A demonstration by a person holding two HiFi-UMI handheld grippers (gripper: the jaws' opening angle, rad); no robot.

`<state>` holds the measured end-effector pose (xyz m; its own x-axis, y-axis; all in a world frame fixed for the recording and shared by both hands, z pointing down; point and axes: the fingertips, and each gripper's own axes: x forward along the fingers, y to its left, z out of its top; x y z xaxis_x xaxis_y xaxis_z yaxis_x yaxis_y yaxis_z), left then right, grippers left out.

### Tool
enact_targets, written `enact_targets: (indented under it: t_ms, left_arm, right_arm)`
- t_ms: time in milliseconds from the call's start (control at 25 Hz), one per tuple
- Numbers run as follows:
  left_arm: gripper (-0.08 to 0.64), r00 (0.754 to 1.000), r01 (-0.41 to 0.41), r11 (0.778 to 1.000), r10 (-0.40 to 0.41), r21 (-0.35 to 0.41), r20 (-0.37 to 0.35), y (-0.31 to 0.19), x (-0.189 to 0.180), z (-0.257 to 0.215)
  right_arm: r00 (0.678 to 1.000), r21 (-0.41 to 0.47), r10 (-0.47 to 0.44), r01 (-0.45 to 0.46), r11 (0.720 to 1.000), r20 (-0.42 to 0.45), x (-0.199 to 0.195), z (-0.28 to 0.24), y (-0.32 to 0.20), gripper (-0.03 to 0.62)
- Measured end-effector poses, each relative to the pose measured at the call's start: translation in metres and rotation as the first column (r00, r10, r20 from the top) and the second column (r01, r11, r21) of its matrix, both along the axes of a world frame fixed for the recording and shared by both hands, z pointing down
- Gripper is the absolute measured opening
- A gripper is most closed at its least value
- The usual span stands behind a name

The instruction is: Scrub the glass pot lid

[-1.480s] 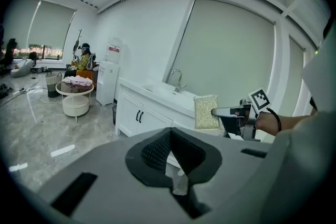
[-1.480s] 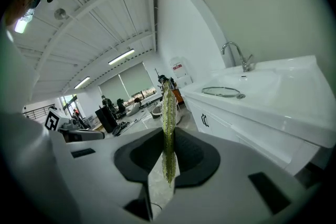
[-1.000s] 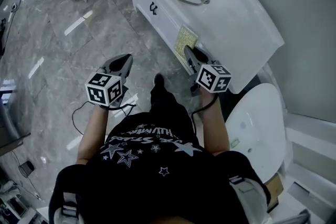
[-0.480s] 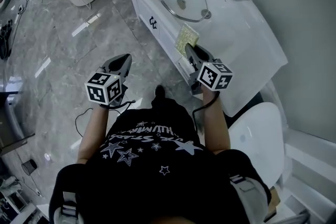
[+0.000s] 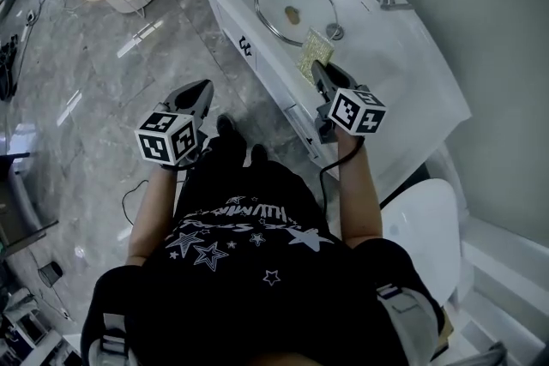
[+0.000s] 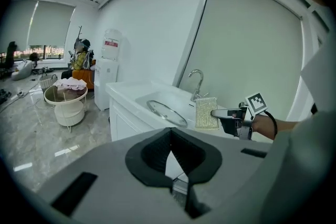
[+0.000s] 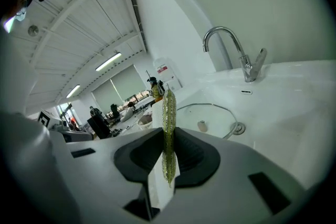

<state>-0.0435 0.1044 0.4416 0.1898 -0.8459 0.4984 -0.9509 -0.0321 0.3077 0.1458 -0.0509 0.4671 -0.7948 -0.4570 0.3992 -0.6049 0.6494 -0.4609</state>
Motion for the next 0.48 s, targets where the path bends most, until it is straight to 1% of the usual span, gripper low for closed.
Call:
enact_targets:
  t_ms: [200, 320, 480]
  left_arm:
    - [0.008, 1.0, -0.026, 1.0, 0.026, 0.004, -0.007, -0.033, -0.017, 0.003]
    - [0.008, 0.998, -0.054, 0.998, 0.054, 0.015, -0.016, -0.06, -0.027, 0.004]
    - [0.008, 0.994, -0.104, 0.994, 0.105, 0.022, -0.032, -0.101, -0.044, 0.008]
  right_arm:
    - [0.99, 0.035, 0.006, -0.001, 0.999, -0.144, -0.004, 0.014, -0.039, 0.063]
    - [0.972, 0.05, 0.012, 0.0, 0.999, -0.235, -0.009, 0.024, -0.063, 0.063]
    - [0.944, 0.06, 0.015, 0.005, 0.998, -0.33, -0.025, 0.035, -0.096, 0.063]
